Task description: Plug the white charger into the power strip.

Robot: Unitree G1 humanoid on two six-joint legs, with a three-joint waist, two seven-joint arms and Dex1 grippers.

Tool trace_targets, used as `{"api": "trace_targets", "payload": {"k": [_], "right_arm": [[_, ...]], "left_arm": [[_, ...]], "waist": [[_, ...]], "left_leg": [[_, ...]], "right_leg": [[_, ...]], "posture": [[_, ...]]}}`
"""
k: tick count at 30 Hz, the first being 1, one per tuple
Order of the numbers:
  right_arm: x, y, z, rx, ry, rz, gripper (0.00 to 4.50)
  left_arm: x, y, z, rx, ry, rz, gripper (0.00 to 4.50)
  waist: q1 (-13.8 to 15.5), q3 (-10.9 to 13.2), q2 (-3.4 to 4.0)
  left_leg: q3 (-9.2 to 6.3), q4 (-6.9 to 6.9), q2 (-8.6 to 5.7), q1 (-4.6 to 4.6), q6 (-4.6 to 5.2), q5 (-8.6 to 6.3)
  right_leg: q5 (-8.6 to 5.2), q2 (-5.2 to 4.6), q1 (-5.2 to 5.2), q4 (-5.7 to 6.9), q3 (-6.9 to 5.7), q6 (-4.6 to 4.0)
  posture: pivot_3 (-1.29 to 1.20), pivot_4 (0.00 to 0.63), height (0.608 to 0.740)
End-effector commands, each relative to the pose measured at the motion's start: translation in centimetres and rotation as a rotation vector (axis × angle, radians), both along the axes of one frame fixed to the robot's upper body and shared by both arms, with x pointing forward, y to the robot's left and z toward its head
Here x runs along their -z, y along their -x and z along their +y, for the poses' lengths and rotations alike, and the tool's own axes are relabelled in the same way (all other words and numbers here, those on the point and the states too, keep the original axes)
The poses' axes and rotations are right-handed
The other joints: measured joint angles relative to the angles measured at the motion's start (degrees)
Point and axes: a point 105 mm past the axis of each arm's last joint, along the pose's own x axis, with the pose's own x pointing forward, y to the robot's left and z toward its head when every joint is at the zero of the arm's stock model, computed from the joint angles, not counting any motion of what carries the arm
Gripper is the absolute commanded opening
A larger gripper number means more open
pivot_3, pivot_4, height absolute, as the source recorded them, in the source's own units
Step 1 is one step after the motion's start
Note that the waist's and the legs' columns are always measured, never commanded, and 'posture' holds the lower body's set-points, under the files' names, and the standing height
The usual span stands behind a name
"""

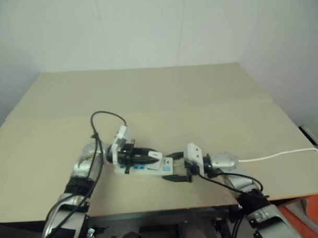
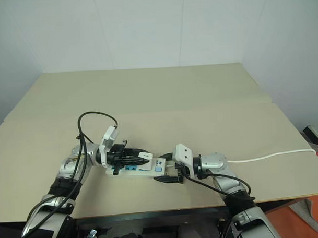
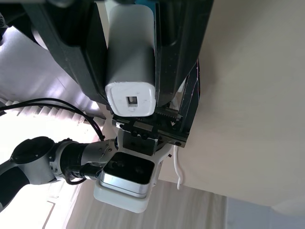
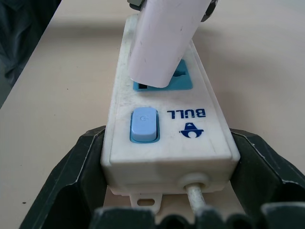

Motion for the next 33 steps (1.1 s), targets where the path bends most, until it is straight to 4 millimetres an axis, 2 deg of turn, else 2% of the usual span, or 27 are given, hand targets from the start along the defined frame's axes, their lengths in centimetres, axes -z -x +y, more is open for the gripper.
{"api": "trace_targets", "payload": {"k": [1, 8, 13, 25, 28, 30, 33], "right_arm": [[0.7, 0.6, 0.2, -0.031, 0.041, -0.01, 3.42], [0.5, 1.0, 0.0, -0.042, 0.021, -0.026, 3.42], [0.5, 1.2, -0.1, -0.053, 0.013, -0.034, 3.42], [0.5, 1.4, -0.1, -0.044, 0.003, -0.044, 3.42], [0.6, 1.3, -0.2, -0.037, 0.007, -0.045, 3.42], [0.6, 1.3, -0.2, -0.033, 0.011, -0.049, 3.42], [0.6, 1.2, -0.2, -0.029, 0.013, -0.052, 3.42]], "left_arm": [[0.3, 0.2, 0.3, 0.012, -0.009, -0.004, 1.0], [0.1, 1.1, 1.7, -0.002, 0.032, -0.05, 1.0], [1.6, 1.8, 2.1, 0.01, -0.033, -0.071, 1.0], [3.8, 1.7, 1.9, -0.01, -0.095, -0.114, 1.0], [4.7, 2.0, 2.2, 0.002, -0.129, -0.101, 1.0], [4.8, 1.8, 2.2, -0.029, -0.111, -0.053, 1.0], [5.4, 1.8, 2.4, -0.043, -0.132, -0.053, 1.0]], "waist": [[0.0, 0.0, -0.01], [-0.1, 0.0, -0.01], [-0.1, 0.0, -0.03], [0.3, -0.3, 0.0], [0.3, -0.4, 0.02], [0.4, -0.4, 0.02], [0.5, -0.4, 0.03]], "left_leg": [[0.0, 0.0, 0.0, 0.0, 0.0, 0.0], [0.0, -0.09, 0.03, -0.02, 0.0, 0.0], [0.02, -0.09, 0.03, 0.03, 0.0, 0.0], [0.02, -0.1, 0.02, 0.11, 0.0, 0.0], [0.02, -0.14, 0.02, 0.35, 0.01, 0.0], [0.02, -0.32, 0.02, 0.82, 0.01, -0.01], [0.02, -0.38, 0.03, 0.91, 0.01, -0.01]], "right_leg": [[0.0, 0.0, 0.0, 0.0, 0.0, 0.0], [0.0, 0.01, -0.06, -0.05, 0.0, -0.01], [0.0, 0.01, -0.04, -0.03, 0.03, -0.01], [-0.01, 0.0, 0.11, -0.12, 0.0, -0.01], [-0.02, 0.01, 0.4, -0.23, -0.02, 0.01], [-0.08, 0.0, 0.88, -0.43, -0.03, 0.08], [-0.29, 0.01, 0.96, -0.48, -0.03, 0.43]], "posture": [[0.0, 0.15, 0.74], [0.0, 0.15, 0.74], [0.0, 0.15, 0.74], [0.0, 0.15, 0.74], [0.0, 0.15, 0.74], [0.0, 0.15, 0.74], [0.0, 0.15, 0.74]]}}
